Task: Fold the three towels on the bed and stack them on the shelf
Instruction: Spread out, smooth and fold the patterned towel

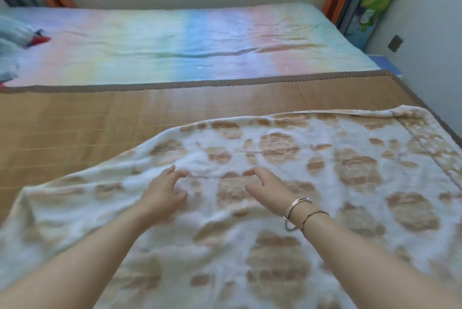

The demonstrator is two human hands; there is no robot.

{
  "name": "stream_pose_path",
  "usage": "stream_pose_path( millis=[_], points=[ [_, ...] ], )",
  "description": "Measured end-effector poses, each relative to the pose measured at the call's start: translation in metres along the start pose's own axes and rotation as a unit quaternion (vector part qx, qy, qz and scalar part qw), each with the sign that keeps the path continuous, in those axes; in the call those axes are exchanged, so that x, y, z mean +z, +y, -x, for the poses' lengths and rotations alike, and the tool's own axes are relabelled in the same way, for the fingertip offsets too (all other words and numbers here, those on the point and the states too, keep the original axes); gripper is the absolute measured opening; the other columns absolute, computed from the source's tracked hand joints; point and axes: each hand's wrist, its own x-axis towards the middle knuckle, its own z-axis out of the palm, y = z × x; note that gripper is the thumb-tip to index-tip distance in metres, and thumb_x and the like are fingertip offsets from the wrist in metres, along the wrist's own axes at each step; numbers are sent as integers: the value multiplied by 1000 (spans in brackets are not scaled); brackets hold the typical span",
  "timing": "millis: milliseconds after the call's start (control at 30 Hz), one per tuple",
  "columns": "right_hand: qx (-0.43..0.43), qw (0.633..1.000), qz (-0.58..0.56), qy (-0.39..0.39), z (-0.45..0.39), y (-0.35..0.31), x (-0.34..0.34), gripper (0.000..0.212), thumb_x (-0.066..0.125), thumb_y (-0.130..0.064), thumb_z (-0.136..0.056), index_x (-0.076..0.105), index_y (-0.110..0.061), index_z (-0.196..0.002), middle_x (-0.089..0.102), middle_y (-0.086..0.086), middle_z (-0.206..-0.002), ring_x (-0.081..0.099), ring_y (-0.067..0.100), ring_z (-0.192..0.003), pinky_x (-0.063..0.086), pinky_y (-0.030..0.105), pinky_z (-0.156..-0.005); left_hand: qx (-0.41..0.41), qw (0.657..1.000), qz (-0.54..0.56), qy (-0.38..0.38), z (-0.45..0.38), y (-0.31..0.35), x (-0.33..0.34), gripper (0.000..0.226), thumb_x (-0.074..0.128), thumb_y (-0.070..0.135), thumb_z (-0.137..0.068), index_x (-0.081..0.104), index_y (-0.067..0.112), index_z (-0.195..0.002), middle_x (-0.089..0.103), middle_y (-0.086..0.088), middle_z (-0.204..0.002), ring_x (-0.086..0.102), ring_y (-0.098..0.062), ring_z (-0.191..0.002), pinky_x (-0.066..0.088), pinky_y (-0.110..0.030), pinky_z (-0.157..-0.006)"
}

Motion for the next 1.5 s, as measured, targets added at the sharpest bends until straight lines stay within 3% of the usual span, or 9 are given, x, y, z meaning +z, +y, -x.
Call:
stream_pose_path(
  millis=[333, 567, 700, 833, 967, 1067, 1167, 1300, 1500],
  points=[
    [-127, 990, 19, -62, 12, -130, 231, 34, 53, -19, -89, 56, -16, -123, 53, 2, -126, 48, 17, -120, 36, 27, -101, -70, 995, -6, 73, 121, -220, -65, 46, 57, 25, -93, 45, 21, -137, 32, 5, -151, 36, -16, -135, 34, -32, -108],
    [-270, 946, 156, 88, 49, -166, 332, 18, 57, -29, -85, 57, -21, -101, 46, -2, -104, 42, 20, -109, 39, 31, -88, -79, 990, 21, 116, 186, -314, -49, 49, 59, 24, -91, 43, 21, -137, 37, 6, -146, 35, -12, -134, 32, -30, -108],
    [-219, 900, 367, 84, 74, -155, 354, 45, 54, -35, -85, 42, -18, -125, 42, 4, -123, 38, 27, -117, 39, 36, -94, -45, 985, 56, 155, 213, -320, -28, 43, 60, 22, -90, 50, 21, -132, 40, 5, -144, 34, -12, -135, 29, -28, -109],
    [-112, 896, 408, 135, 90, -154, 359, 52, 50, -5, -86, 32, -10, -134, 32, 12, -140, 34, 30, -128, 45, 36, -93, -40, 981, 124, 144, 244, -312, -10, 31, 58, 20, -92, 56, 22, -122, 44, 7, -139, 44, -9, -122, 37, -14, -90],
    [-67, 897, 419, 127, 92, -162, 337, 35, 51, -6, -87, 45, -11, -121, 53, 10, -122, 49, 27, -115, 45, 32, -85, -36, 975, 178, 126, 253, -303, -5, 23, 56, 22, -93, 59, 24, -116, 54, 10, -121, 52, -5, -106, 40, -17, -81],
    [-66, 957, 265, 102, 97, -168, 321, 4, 52, -16, -84, 51, -13, -83, 56, 5, -80, 53, 23, -79, 37, 30, -60, -46, 960, 261, 92, 246, -293, -1, 22, 55, 23, -95, 61, 23, -115, 61, 9, -113, 61, -8, -97, 51, -22, -79],
    [-32, 995, 12, 95, 101, -171, 301, 31, 43, -5, -88, 38, -17, -60, 45, 7, -72, 43, 20, -72, 37, 32, -66, -82, 913, 396, 58, 230, -273, 7, 30, 50, 21, -98, 55, 14, -126, 61, 3, -110, 65, -13, -95, 55, -28, -82],
    [54, 940, -330, 71, 115, -161, 274, 41, 42, 0, -84, 44, -15, -46, 44, -1, -46, 44, 9, -40, 34, 19, -44, -112, 823, 556, 22, 208, -241, 20, 44, 43, 17, -101, 33, 8, -142, 57, -7, -119, 63, -18, -99, 52, -31, -84],
    [62, 909, -408, 63, 111, -145, 266, 28, 41, 4, -84, 48, -8, -60, 45, 4, -49, 45, 15, -45, 36, 27, -50, -95, 743, 662, -36, 175, -197, 40, 55, 46, 5, -97, 24, 10, -147, 49, -13, -135, 60, -24, -109, 51, -36, -90]
  ],
)
